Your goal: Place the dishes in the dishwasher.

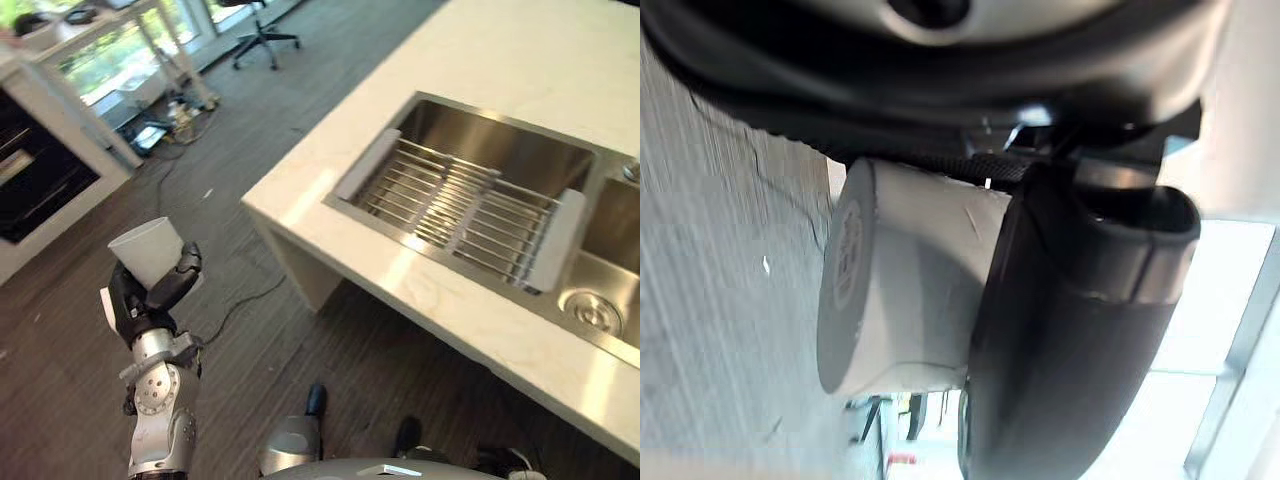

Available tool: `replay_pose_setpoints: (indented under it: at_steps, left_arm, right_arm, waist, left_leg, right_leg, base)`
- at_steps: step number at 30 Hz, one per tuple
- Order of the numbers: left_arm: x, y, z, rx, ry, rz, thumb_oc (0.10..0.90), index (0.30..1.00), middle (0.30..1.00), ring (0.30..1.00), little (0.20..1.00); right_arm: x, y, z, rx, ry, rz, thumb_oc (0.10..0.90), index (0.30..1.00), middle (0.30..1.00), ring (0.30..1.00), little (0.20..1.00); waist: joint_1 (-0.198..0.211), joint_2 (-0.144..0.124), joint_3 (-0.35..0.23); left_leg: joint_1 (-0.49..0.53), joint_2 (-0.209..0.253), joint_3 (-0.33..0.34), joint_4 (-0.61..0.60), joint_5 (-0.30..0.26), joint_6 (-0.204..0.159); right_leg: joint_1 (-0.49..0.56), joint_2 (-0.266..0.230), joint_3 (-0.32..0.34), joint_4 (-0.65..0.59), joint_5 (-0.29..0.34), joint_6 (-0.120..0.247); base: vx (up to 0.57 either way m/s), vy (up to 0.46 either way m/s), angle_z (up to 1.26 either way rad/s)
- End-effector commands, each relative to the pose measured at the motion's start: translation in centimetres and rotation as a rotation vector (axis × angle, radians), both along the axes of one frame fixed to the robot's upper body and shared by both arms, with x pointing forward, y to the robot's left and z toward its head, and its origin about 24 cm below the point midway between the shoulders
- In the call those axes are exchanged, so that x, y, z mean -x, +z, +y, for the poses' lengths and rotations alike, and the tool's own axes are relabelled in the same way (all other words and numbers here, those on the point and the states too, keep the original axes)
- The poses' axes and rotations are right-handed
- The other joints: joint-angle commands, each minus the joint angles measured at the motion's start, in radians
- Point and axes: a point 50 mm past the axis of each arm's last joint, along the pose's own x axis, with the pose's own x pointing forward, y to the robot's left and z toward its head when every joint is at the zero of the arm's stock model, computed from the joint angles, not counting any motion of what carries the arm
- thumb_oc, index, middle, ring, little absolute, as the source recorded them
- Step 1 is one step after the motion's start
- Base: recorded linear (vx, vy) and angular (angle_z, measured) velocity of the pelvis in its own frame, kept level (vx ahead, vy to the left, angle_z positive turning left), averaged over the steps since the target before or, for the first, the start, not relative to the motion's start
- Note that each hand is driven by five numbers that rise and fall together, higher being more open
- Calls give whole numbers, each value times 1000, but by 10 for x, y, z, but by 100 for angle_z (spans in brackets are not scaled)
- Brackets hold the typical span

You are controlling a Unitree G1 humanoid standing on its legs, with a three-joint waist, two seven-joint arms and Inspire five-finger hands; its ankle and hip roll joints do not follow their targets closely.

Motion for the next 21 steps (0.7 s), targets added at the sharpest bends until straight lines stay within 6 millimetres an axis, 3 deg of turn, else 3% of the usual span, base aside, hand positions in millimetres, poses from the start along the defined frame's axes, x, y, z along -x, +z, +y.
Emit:
replay_pose_setpoints:
  at_steps: [1,3,5,6,8,10,11,15,16,17,18,20,21]
  left_arm:
    - [-18,88,-10,-168,-86,-450,400,300,300,300,300]
    - [-20,95,-12,-207,-109,-468,400,300,300,300,300]
    - [-22,94,-13,-223,-124,-454,400,300,300,300,300]
    - [-27,94,-17,-239,-158,-441,400,300,300,300,300]
    - [-32,99,-22,-294,-196,-431,400,300,300,300,300]
    - [-31,105,-24,-335,-214,-438,400,300,300,300,300]
    - [-32,106,-24,-350,-234,-435,400,300,300,300,300]
    - [-32,110,-27,-388,-268,-427,400,300,300,300,300]
    - [-35,114,-33,-408,-283,-443,400,300,300,300,300]
    - [-35,114,-33,-409,-283,-443,400,300,300,300,300]
    - [-41,121,-44,-430,-332,-486,400,300,300,300,300]
    - [-49,124,-57,-451,-380,-496,400,300,300,300,300]
    - [-54,123,-64,-462,-406,-488,400,300,300,300,300]
  right_arm:
    - [16,-3,-2,0,-104,19,800,900,900,900,900]
    - [18,-5,4,-45,-214,-9,800,900,900,900,900]
    - [21,-6,6,-53,-237,2,800,900,900,900,900]
    - [21,-9,12,-65,-226,20,800,900,900,900,900]
    - [16,-9,12,-52,-217,19,800,900,900,900,900]
    - [14,-10,17,-60,-219,12,800,900,900,900,900]
    - [11,-12,26,-83,-229,7,800,900,900,900,900]
    - [5,-17,48,-145,-257,-25,800,900,900,900,900]
    - [-5,-16,57,-180,-277,-71,800,900,900,900,900]
    - [-5,-16,57,-180,-278,-72,800,900,900,900,900]
    - [-15,-14,61,-204,-269,-118,800,900,900,900,900]
    - [-10,-15,62,-217,-284,-110,800,900,900,900,900]
    - [-8,-15,60,-212,-285,-103,800,900,900,900,900]
  waist:
    - [-60,9,-58]
    - [-95,5,-81]
    - [-105,3,-94]
    - [-110,4,-116]
    - [-110,-1,-124]
    - [-103,-7,-126]
    - [-85,-13,-121]
    - [-64,-37,-106]
    - [-73,-48,-88]
    - [-72,-49,-88]
    - [-123,-59,-67]
    - [-153,-55,-61]
    - [-165,-51,-60]
  left_leg:
    - [109,211,101,2,33,-58]
    - [203,247,216,12,16,-60]
    - [233,234,240,-15,-8,-60]
    - [252,225,297,-89,-43,-60]
    - [240,225,320,-136,-49,-60]
    - [235,217,328,-157,-66,-56]
    - [215,166,305,-184,-94,-29]
    - [186,97,249,-210,-128,17]
    - [178,68,199,-217,-150,40]
    - [177,67,199,-217,-151,40]
    - [162,38,138,-219,-140,59]
    - [155,14,69,-219,-141,72]
    - [140,-4,21,-219,-133,79]
  right_leg:
    - [13,-2,-8,19,-199,61]
    - [0,-27,-88,26,-171,66]
    - [-3,-44,-123,28,-159,73]
    - [-9,-70,-176,35,-116,88]
    - [-12,-94,-208,37,-74,111]
    - [-13,-115,-224,37,-48,130]
    - [-16,-152,-221,41,-2,160]
    - [-23,-203,-186,83,21,197]
    - [-50,-197,-80,127,1,199]
    - [-52,-199,-78,130,0,200]
    - [-115,-119,183,145,-45,196]
    - [-140,-20,392,164,-110,190]
    - [-141,26,472,147,-133,169]
  base:
    - [-215,101,218]
    - [-217,135,131]
    - [-182,157,91]
    - [-216,279,142]
    - [-101,224,167]
    - [-4,261,115]
    - [-8,508,46]
    - [24,326,72]
    - [98,265,93]
    - [125,303,145]
    - [112,258,111]
    - [181,280,101]
    - [155,149,177]
